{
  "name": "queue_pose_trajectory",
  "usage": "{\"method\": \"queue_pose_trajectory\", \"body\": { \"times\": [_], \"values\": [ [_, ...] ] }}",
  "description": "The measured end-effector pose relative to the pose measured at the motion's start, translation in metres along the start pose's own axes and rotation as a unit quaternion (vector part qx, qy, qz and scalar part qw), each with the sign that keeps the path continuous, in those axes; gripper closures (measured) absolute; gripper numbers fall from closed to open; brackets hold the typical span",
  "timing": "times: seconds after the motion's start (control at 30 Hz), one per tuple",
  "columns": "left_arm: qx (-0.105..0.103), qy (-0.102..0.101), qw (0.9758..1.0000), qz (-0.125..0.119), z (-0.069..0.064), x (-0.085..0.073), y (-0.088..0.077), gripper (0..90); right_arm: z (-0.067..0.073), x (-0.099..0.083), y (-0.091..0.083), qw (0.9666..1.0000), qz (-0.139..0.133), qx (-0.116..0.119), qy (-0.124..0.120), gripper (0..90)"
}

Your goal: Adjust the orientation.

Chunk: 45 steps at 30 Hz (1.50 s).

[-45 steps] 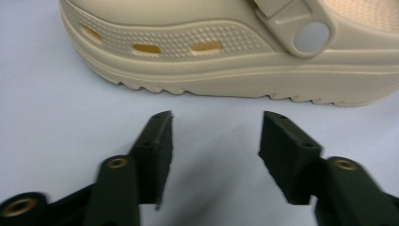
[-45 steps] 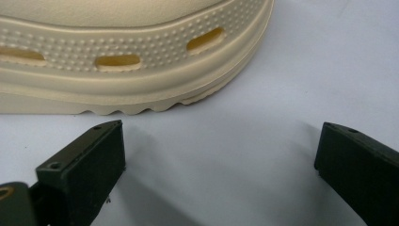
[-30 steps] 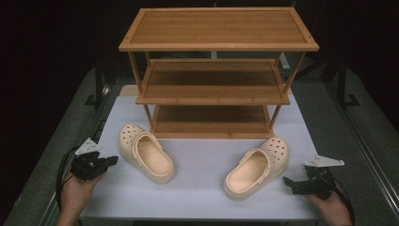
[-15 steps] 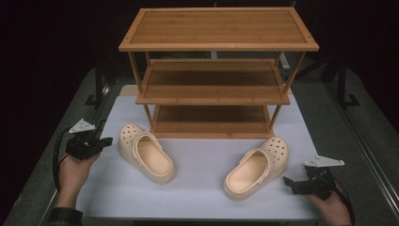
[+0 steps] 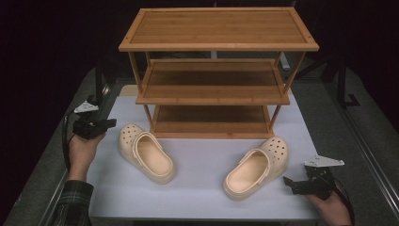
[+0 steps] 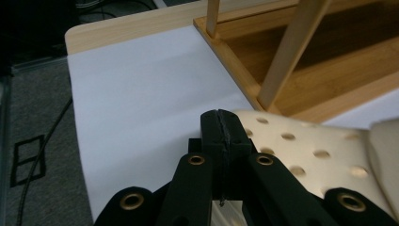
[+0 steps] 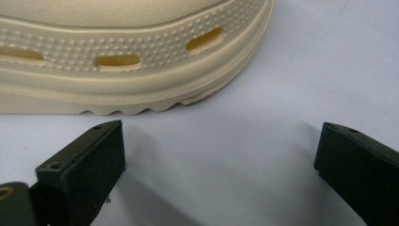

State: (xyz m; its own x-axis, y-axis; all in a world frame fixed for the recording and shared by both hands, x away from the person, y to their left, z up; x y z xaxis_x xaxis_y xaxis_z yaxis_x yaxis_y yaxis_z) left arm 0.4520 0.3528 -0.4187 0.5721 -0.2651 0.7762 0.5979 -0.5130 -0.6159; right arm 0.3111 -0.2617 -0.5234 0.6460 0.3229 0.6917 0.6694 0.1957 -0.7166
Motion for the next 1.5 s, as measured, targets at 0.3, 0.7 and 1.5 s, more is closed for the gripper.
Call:
{"method": "queue_pose_trajectory", "body": {
  "times": [0.3,0.7,1.5],
  "values": [
    [0.0,0.005,0.9996,0.028,0.007,0.006,0.038,90.0,0.0,0.0,0.0,1.0,0.0,0.0,0.0,1.9],
    [-0.002,0.0,0.9983,0.058,0.012,0.0,0.06,90.0,0.0,0.0,0.0,1.0,-0.001,0.001,0.0,1.9],
    [-0.051,0.014,0.9979,0.038,-0.034,-0.012,0.057,90.0,0.0,0.0,0.0,1.0,-0.001,0.0,0.0,1.9]
  ]
}}
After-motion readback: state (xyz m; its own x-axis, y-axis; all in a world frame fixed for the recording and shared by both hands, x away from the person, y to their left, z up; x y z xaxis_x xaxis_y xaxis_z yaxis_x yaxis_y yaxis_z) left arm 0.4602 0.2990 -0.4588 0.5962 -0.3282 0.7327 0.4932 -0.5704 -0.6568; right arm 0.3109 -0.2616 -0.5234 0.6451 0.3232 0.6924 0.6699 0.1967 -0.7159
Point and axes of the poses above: each handheld gripper's, and its own axes: y roughly forward along the jaws, x roughly out of its top, z roughly to its left, the point moved 9 cm from there along y, roughly forward along the jaws, and after that the axes turned 9 degrees about -x, right-handed, at the moved point
